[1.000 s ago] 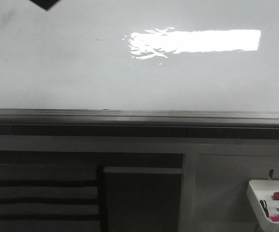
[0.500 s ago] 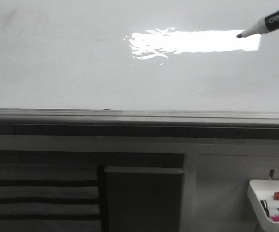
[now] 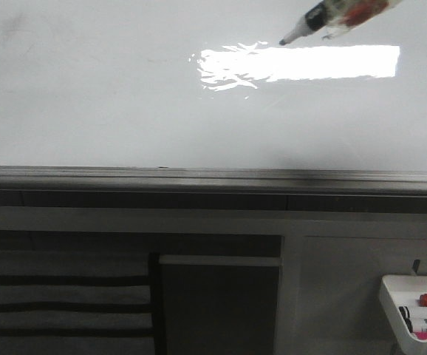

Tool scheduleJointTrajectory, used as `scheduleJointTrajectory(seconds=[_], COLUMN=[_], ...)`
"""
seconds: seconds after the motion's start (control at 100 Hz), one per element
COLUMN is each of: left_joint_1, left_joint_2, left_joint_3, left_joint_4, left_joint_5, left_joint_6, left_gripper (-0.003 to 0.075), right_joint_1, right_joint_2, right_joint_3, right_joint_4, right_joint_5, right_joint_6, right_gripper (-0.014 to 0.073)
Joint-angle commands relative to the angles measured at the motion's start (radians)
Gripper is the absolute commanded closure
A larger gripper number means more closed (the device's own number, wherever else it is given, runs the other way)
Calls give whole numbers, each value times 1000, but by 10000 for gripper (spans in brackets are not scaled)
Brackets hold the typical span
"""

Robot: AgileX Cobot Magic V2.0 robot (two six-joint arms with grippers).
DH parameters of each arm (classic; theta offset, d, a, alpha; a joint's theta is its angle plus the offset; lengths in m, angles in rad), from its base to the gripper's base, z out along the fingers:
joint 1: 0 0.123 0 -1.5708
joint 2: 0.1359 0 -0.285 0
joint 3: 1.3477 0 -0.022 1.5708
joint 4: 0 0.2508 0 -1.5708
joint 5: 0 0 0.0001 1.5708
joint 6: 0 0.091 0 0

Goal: Write number 3 on whiteboard

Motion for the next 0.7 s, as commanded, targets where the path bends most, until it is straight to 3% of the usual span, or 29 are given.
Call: scheduleJointTrajectory(seconds=[0.0, 0.19, 0.69], left_joint_1=[3, 3, 3], left_joint_2=[1, 1, 1], left_joint_3=[-24, -24, -19], left_joint_4=[-32, -32, -32], left_joint_5=[-64, -62, -65], left_joint_6=[-11, -11, -11], left_gripper=[303, 303, 303], right_joint_1=[-7, -48, -95], right_joint_2=[77, 230, 346], right_joint_3=[-133, -303, -309], right_joint_4=[26, 258, 245], right_joint_5=[12, 108, -83], right_joint_6=[2, -189, -252], right_gripper=[665, 665, 665])
